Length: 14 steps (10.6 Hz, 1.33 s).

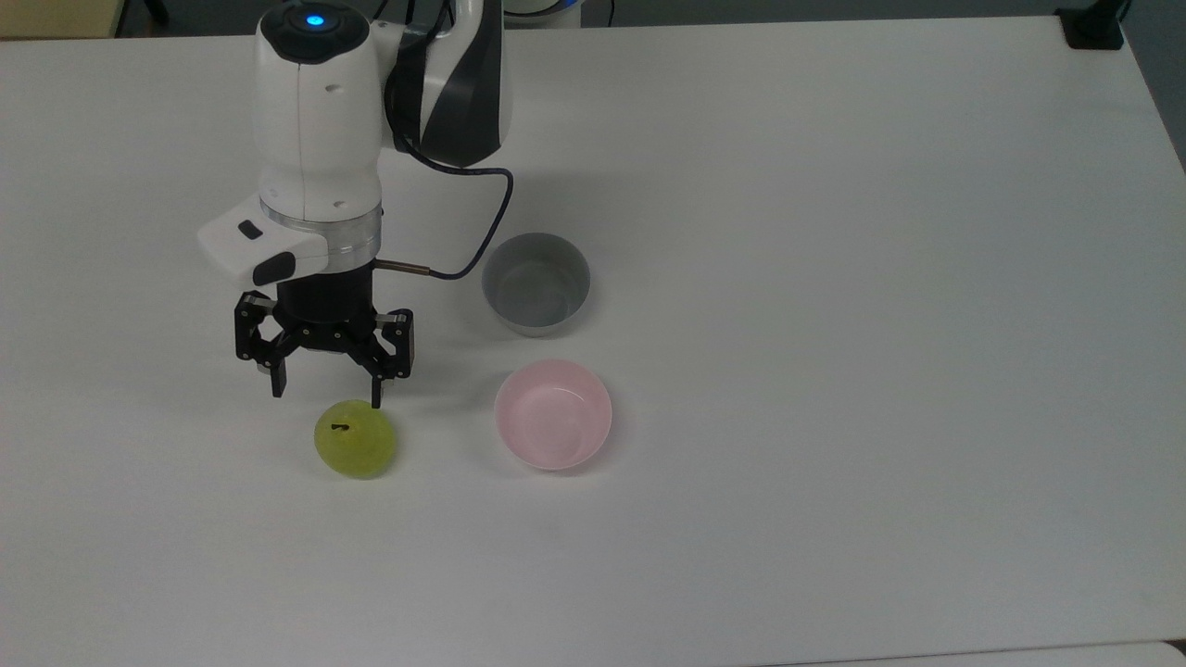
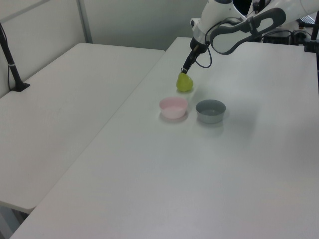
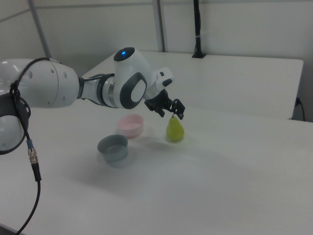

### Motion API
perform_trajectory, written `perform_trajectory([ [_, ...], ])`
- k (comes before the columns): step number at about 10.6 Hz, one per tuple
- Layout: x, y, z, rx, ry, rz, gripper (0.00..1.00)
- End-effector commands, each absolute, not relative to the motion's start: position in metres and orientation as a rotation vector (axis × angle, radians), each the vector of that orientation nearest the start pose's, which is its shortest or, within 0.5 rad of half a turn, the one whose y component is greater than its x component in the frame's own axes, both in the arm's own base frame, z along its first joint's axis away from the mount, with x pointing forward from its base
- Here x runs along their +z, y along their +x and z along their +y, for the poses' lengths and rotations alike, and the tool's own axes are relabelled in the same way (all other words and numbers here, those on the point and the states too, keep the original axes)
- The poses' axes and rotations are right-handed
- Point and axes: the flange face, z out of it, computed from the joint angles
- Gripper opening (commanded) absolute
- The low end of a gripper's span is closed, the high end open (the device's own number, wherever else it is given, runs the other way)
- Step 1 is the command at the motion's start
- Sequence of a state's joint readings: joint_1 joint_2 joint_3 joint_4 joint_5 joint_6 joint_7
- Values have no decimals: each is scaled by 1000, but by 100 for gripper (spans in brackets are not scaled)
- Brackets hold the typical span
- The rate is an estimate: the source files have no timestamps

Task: Place the pear in the bowl
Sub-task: 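Move the open gripper over the green pear and lower it, then close the gripper around the green pear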

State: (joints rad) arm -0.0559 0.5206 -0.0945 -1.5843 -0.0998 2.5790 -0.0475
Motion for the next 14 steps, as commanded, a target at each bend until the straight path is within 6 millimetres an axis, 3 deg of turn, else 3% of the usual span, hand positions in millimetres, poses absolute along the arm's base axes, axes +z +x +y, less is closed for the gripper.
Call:
perform_trajectory([
  [1,380,727,-86,-834,-3196,20,91],
  [6,361,731,-82,-830,-3204,-7,91],
  [8,354,731,-81,-817,-3228,-47,84],
  [9,353,732,-80,-832,-3229,-58,80],
  [11,347,732,-79,-871,-3216,-62,60],
  [13,343,733,-78,-888,-3209,-68,57],
  [14,343,733,-79,-896,-3208,-67,45],
])
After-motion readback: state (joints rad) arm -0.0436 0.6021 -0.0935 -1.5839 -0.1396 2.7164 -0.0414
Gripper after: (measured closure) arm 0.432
